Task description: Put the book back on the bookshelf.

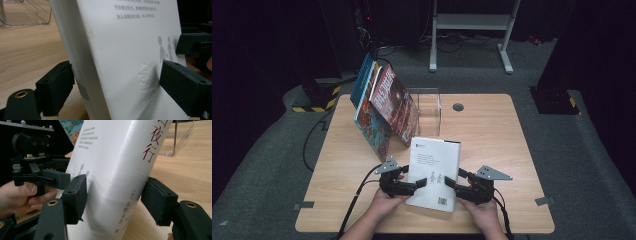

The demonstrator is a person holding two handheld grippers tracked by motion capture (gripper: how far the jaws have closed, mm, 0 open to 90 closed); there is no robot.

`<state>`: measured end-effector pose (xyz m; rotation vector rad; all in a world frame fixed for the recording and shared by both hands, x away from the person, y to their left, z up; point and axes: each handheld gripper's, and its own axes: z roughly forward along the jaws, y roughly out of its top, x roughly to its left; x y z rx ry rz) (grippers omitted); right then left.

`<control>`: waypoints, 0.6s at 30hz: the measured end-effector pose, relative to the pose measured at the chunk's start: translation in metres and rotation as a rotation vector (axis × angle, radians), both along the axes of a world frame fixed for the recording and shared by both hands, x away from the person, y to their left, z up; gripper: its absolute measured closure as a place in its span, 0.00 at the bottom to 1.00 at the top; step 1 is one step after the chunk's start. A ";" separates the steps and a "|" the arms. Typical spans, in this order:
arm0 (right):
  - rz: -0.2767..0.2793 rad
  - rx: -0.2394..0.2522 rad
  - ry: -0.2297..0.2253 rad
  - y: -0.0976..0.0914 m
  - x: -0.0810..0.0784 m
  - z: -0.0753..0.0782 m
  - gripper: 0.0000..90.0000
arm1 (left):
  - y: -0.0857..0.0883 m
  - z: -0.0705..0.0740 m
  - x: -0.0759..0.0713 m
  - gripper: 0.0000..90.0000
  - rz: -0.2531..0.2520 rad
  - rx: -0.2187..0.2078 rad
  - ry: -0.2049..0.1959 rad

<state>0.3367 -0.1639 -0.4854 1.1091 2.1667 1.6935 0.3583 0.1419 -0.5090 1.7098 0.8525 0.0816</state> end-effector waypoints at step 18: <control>-0.006 -0.076 -0.082 0.011 -0.008 0.007 0.42 | 0.001 0.014 -0.011 0.19 0.011 0.077 -0.114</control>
